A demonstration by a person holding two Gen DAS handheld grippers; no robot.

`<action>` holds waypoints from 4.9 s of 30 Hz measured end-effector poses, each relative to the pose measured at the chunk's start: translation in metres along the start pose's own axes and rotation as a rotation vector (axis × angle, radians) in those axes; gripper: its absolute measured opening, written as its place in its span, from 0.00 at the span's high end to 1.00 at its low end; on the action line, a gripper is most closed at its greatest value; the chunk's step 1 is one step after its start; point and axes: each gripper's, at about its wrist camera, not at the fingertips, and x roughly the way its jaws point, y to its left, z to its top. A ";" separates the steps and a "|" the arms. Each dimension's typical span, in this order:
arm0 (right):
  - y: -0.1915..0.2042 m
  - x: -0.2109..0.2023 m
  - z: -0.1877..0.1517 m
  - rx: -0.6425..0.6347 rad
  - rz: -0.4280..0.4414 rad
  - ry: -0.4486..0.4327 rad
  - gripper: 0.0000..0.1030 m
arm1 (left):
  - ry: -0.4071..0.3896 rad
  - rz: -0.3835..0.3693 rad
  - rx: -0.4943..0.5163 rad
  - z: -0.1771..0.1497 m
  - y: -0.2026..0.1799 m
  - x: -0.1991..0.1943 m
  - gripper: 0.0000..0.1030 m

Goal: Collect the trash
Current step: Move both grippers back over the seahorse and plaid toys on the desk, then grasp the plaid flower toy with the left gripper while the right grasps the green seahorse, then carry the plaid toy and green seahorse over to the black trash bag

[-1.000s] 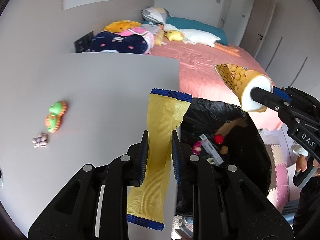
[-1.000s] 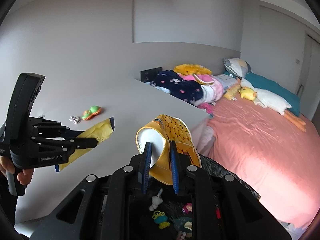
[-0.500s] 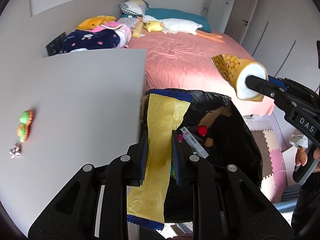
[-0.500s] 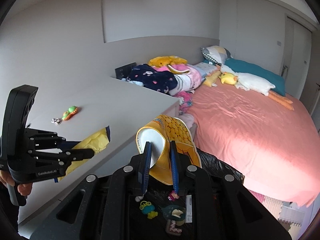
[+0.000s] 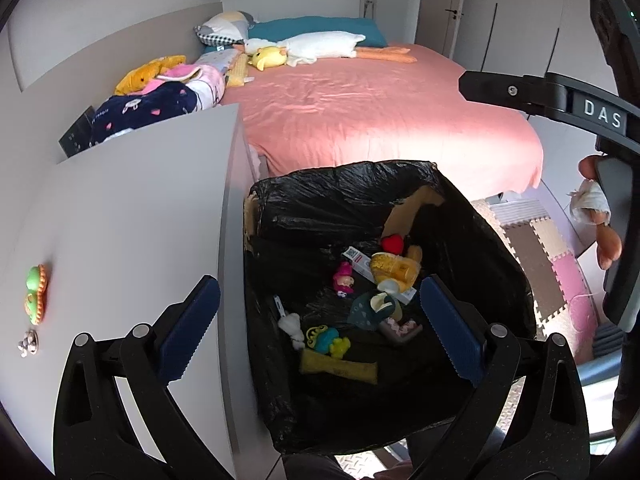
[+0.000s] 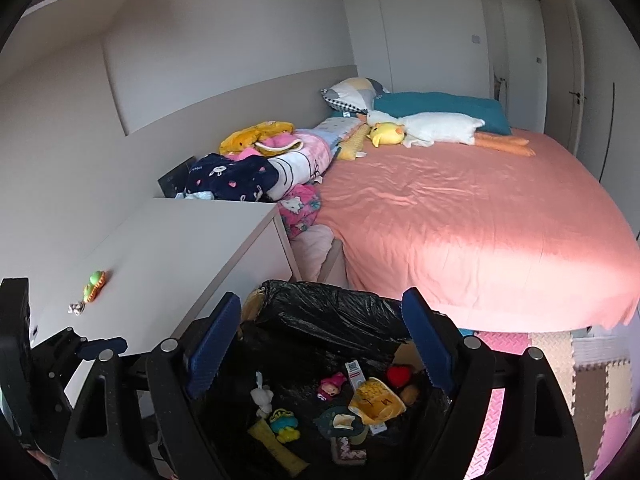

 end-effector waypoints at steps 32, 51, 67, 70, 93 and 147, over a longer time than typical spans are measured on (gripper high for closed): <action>0.113 0.061 -0.010 -0.080 0.150 0.094 0.19 | 0.002 0.162 -0.228 -0.042 0.111 -0.028 0.06; 0.210 0.092 -0.011 -0.149 0.276 0.142 0.19 | -0.015 0.318 -0.398 -0.085 0.199 -0.062 0.06; 0.268 0.119 -0.016 -0.195 0.342 0.186 0.19 | 0.014 0.427 -0.520 -0.113 0.269 -0.059 0.06; 0.275 0.123 -0.016 -0.202 0.344 0.189 0.19 | 0.025 0.427 -0.526 -0.117 0.279 -0.056 0.06; 0.322 0.154 -0.016 -0.245 0.355 0.220 0.19 | 0.064 0.417 -0.543 -0.123 0.314 -0.038 0.49; 0.402 0.198 -0.032 -0.305 0.317 0.313 0.44 | -0.017 0.546 -0.695 -0.155 0.357 -0.101 0.75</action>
